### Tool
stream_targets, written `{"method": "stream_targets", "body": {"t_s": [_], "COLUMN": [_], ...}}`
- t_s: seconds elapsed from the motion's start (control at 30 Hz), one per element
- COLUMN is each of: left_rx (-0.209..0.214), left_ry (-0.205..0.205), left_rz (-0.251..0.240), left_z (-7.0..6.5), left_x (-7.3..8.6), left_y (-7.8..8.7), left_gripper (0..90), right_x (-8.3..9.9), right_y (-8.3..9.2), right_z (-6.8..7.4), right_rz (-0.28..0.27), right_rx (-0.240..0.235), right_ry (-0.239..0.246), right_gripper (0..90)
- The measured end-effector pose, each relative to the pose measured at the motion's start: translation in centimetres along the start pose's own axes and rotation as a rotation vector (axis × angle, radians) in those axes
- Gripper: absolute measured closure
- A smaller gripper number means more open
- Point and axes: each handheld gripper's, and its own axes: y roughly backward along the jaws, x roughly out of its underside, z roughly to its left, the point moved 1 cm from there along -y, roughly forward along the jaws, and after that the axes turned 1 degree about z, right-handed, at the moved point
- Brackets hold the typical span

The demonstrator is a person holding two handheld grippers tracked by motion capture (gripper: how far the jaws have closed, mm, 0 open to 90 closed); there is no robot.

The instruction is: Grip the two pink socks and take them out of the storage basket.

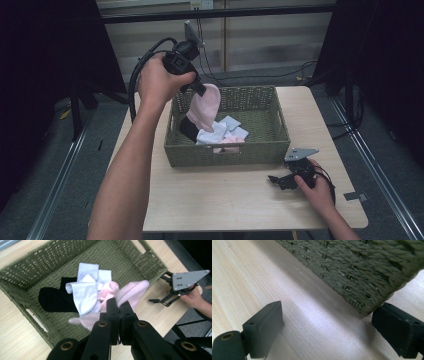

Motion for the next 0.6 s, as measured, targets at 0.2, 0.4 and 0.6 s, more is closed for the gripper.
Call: {"method": "stream_targets", "body": {"t_s": [0.2,0.4,0.6], "left_rx": [0.021,0.064,0.091], "left_ry": [-0.012,-0.045,-0.127], "left_rz": [0.004,-0.012,-0.003], "left_z": [-1.2,-3.1,-5.2], "left_x": [0.3,1.1,2.4], "left_y": [0.7,1.6,2.0], "left_gripper": [88.4,88.3,87.9], "right_x": [0.0,0.0,0.0], "right_y": [0.0,0.0,0.0], "right_z": [0.0,0.0,0.0], "right_rz": [0.000,-0.003,-0.002], "right_rx": [0.000,0.001,0.001], "right_ry": [0.000,0.000,0.000], "right_gripper": [9.6,9.6,9.6]}}
